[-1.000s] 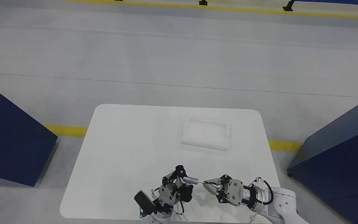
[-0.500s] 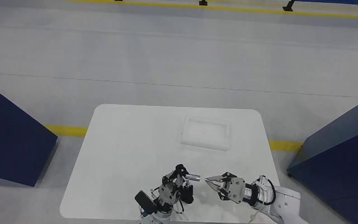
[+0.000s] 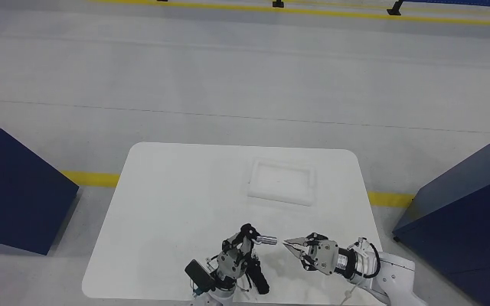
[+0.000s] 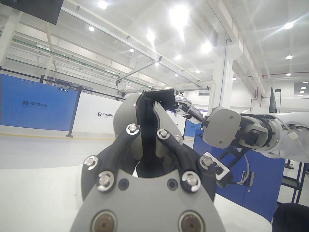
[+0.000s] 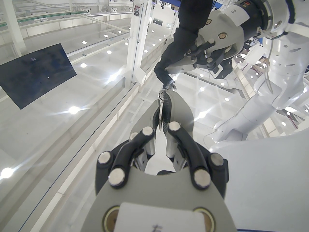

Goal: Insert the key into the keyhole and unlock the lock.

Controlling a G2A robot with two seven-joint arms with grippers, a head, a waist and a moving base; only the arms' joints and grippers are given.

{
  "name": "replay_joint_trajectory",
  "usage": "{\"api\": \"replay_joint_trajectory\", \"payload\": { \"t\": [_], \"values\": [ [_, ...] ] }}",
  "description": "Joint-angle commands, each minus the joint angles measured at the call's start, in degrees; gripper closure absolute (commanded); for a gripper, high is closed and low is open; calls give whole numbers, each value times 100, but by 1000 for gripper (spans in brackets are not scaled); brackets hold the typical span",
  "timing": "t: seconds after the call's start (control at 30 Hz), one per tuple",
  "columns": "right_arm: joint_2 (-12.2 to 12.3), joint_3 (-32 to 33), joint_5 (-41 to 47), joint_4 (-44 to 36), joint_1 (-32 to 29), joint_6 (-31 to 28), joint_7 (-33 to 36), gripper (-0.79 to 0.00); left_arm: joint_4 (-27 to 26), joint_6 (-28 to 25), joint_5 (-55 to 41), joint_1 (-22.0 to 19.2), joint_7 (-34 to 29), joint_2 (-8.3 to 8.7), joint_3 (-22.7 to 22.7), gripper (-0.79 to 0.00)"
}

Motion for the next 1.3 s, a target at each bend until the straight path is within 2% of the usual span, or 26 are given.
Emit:
{"api": "replay_joint_trajectory", "payload": {
  "t": [0.0,0.03,0.1,0.13,0.2,0.23,0.27,0.3,0.8,0.93,1.27],
  "values": [
    [2,1,-1,6,1,-32,-15,0,1,-5,-24,2,-5,-1,-3,0],
    [3,1,5,15,0,-52,-25,0,0,-11,-33,1,-8,-2,-4,0],
    [5,-4,9,14,1,-74,-32,-105,-1,-30,-54,2,-16,-3,-5,0],
    [6,-4,19,19,-1,-87,-40,-105,-3,-43,-69,3,-22,-4,-5,0],
    [9,-10,19,12,1,-95,-27,-169,-7,-58,-78,3,-16,-3,-5,0],
    [11,-11,17,14,0,-97,-22,-292,-7,-60,-80,2,-17,-3,-6,0],
    [13,-11,11,15,-2,-99,-20,-471,-10,-62,-92,3,-14,-3,-10,0],
    [15,-10,5,14,-4,-98,-20,-785,-16,-76,-106,6,-9,-4,-10,0],
    [69,455,-60,133,-241,-588,392,-785,-64,-185,-237,29,-38,-7,-27,0],
    [91,714,91,136,-297,-546,463,-785,-67,-192,-250,31,-48,-9,-25,0],
    [91,714,91,136,-297,-546,463,-785,-83,-241,-375,29,-48,-23,-36,0]
  ]
}}
